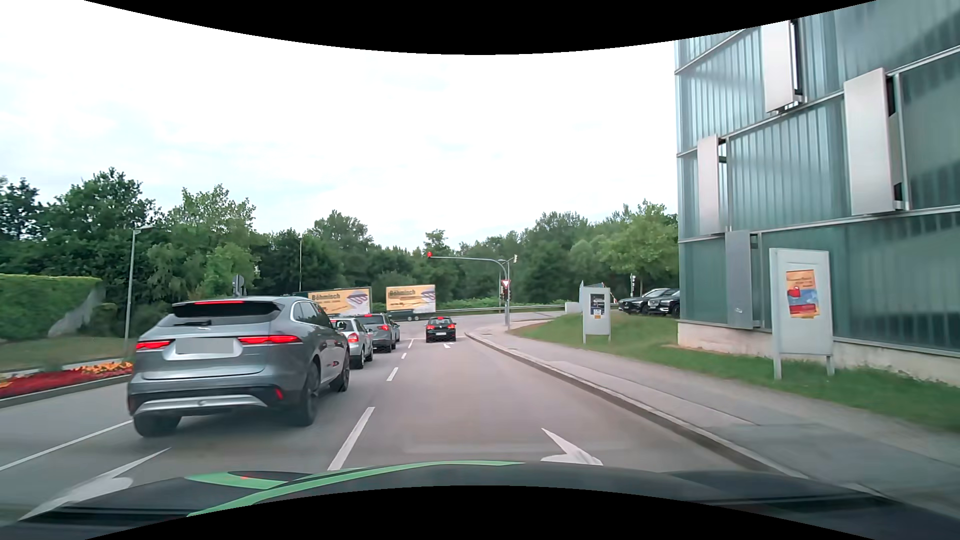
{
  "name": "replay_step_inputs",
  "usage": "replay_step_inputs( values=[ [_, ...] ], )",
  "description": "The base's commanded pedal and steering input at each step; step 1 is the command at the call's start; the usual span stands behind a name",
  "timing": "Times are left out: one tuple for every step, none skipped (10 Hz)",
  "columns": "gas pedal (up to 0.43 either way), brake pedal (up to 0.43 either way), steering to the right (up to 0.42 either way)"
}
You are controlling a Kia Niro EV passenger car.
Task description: Follow the waypoints while adhering to traffic rules and regulations
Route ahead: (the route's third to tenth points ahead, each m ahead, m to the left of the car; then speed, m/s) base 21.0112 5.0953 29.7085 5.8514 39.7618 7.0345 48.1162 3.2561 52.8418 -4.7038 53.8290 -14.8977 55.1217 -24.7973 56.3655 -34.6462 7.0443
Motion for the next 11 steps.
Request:
replay_step_inputs(
  values=[
    [0.0,0.067,0.0],
    [0.0,0.079,-0.006],
    [0.0,0.085,-0.011],
    [0.0,0.085,-0.016],
    [0.0,0.091,-0.019],
    [0.0,0.098,-0.024],
    [0.0,0.104,-0.028],
    [0.0,0.116,-0.032],
    [0.0,0.122,-0.034],
    [0.0,0.146,-0.035],
    [0.0,0.165,-0.036]
  ],
)
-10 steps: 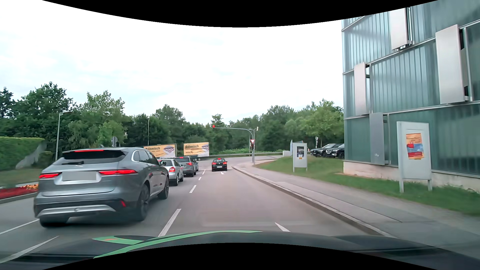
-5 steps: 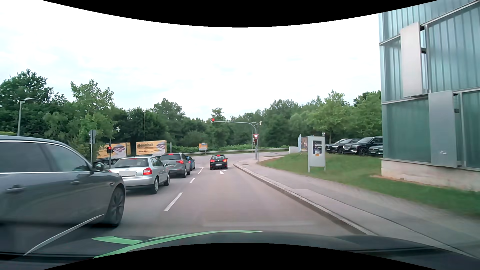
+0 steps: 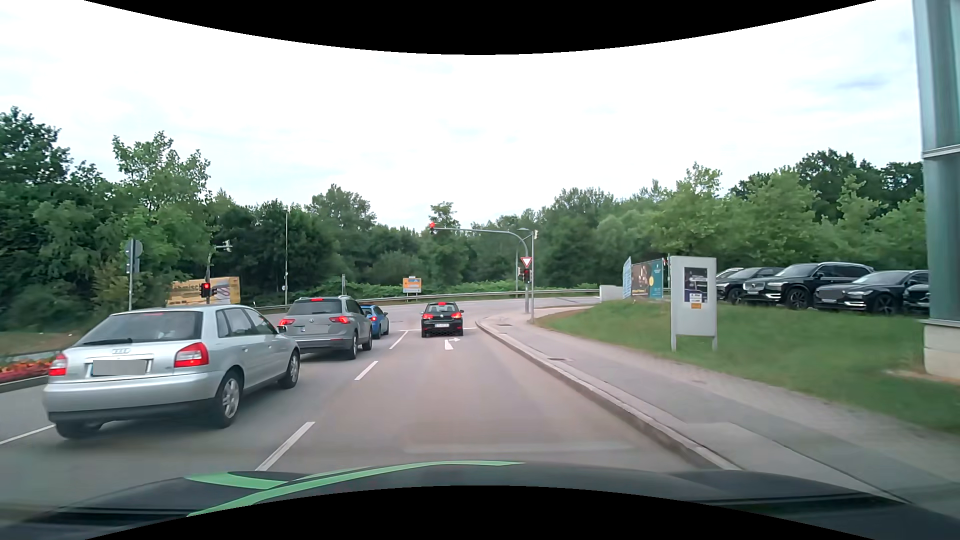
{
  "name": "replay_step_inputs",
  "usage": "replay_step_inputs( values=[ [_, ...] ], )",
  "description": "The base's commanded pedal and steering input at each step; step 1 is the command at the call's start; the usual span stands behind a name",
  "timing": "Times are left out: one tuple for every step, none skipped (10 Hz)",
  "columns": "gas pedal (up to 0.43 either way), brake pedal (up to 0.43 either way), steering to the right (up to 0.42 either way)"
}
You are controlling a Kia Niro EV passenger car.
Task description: Follow the waypoints while adhering to traffic rules and regulations
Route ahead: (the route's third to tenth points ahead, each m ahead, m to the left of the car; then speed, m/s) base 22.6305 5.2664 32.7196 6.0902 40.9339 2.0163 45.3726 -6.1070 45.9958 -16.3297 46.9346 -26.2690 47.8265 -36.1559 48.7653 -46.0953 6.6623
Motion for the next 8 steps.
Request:
replay_step_inputs(
  values=[
    [0.0,0.177,-0.036],
    [0.0,0.195,-0.036],
    [0.0,0.207,-0.036],
    [0.0,0.22,-0.035],
    [0.0,0.232,-0.034],
    [0.0,0.244,-0.033],
    [0.0,0.25,-0.031],
    [0.0,0.256,-0.031]
  ],
)
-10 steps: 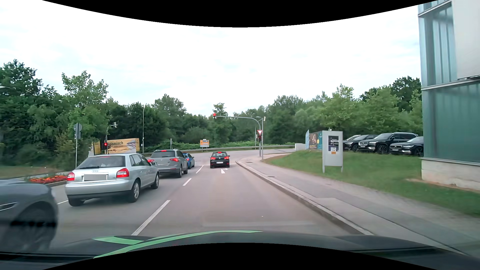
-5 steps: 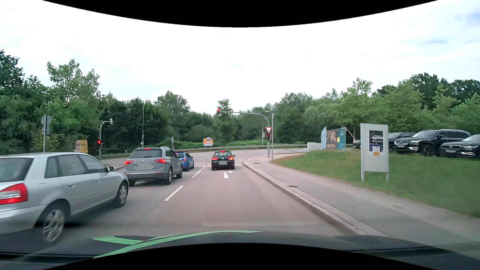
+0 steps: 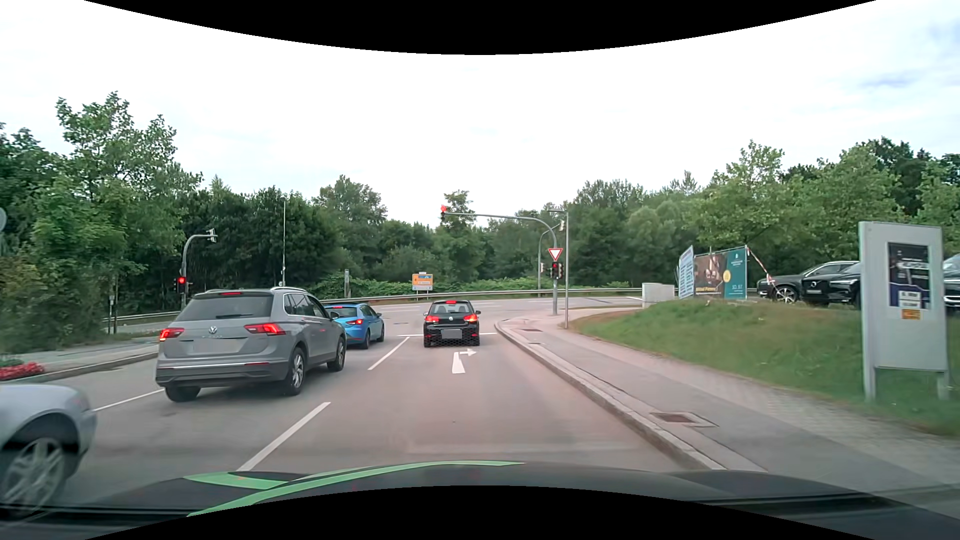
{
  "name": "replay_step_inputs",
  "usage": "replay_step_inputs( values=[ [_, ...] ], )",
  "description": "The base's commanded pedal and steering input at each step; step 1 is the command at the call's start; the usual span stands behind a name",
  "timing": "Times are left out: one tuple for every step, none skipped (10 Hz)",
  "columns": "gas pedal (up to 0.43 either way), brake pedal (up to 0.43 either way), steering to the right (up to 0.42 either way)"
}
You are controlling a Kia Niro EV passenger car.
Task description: Follow the waypoints while adhering to traffic rules and regulations
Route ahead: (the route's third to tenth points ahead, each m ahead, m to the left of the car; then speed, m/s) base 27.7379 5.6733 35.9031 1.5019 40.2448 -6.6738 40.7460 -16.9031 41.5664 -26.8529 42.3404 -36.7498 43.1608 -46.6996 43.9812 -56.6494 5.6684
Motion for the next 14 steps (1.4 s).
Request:
replay_step_inputs(
  values=[
    [0.0,0.256,-0.029],
    [0.0,0.262,-0.026],
    [0.0,0.262,-0.024],
    [0.0,0.274,-0.024],
    [0.0,0.28,-0.024],
    [0.0,0.28,-0.024],
    [0.0,0.287,-0.023],
    [0.0,0.287,-0.023],
    [0.0,0.287,-0.023],
    [0.0,0.287,-0.022],
    [0.0,0.287,-0.022],
    [0.0,0.287,-0.021],
    [0.0,0.287,-0.02],
    [0.0,0.28,-0.02]
  ],
)
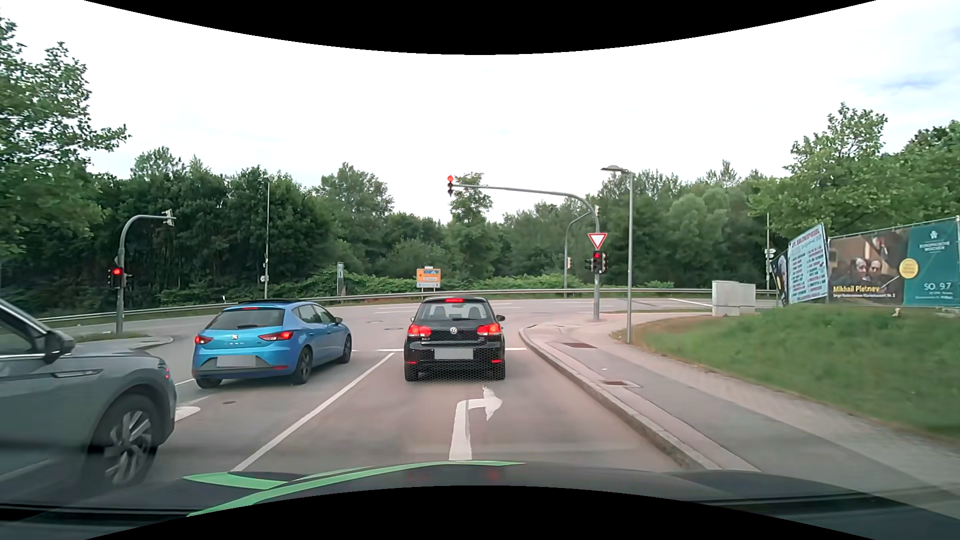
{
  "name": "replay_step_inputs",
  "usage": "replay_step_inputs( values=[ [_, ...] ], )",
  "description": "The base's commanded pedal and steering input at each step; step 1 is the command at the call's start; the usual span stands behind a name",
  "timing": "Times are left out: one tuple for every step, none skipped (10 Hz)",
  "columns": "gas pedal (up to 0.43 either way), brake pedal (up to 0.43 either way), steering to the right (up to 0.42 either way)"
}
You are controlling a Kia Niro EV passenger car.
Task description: Follow the waypoints while adhering to traffic rules and regulations
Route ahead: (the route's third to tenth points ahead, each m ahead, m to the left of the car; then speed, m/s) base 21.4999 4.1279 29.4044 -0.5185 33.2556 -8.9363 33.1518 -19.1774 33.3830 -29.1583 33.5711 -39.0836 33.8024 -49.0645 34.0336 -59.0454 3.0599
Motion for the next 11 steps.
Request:
replay_step_inputs(
  values=[
    [0.0,0.287,-0.02],
    [0.0,0.28,-0.02],
    [0.0,0.28,-0.019],
    [0.0,0.28,-0.018],
    [0.0,0.28,-0.018],
    [0.0,0.28,-0.018],
    [0.0,0.28,-0.018],
    [0.0,0.28,-0.018],
    [0.0,0.28,-0.016],
    [0.0,0.287,-0.015],
    [0.0,0.28,-0.013]
  ],
)
